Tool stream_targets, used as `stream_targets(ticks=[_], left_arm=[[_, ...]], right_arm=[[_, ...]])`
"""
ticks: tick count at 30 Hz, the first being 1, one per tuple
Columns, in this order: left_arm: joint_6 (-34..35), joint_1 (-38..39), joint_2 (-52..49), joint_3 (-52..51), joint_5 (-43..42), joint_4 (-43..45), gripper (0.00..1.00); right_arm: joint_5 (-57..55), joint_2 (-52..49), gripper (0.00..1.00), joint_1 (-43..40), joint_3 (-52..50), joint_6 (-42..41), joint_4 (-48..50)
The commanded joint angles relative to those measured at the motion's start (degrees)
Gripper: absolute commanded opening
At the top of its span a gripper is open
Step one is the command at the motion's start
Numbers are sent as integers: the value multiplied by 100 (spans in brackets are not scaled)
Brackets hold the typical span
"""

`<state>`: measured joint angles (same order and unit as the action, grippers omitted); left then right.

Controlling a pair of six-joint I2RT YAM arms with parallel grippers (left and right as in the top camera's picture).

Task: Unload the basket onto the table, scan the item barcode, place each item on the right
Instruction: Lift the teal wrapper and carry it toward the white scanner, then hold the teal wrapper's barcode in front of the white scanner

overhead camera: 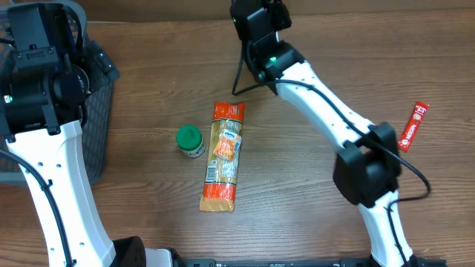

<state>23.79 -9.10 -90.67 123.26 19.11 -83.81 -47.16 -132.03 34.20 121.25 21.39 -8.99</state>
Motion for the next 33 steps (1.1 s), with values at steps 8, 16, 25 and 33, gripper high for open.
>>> stream_targets(ticks=[8,16,25,33], left_arm=[[-50,-24,-35,61,74,2,99],[-50,-24,-35,61,74,2,100],[-50,-24,-35,61,74,2,100],[-50,-24,-35,61,74,2,100]], right_arm=[[-1025,-874,4,9,52,1379,2723],[-892,-1458,4,24,52,1054,2951],[-673,-1784,4,44,52,839,3296],[-1185,-1727,4,46,74,868,3674]])
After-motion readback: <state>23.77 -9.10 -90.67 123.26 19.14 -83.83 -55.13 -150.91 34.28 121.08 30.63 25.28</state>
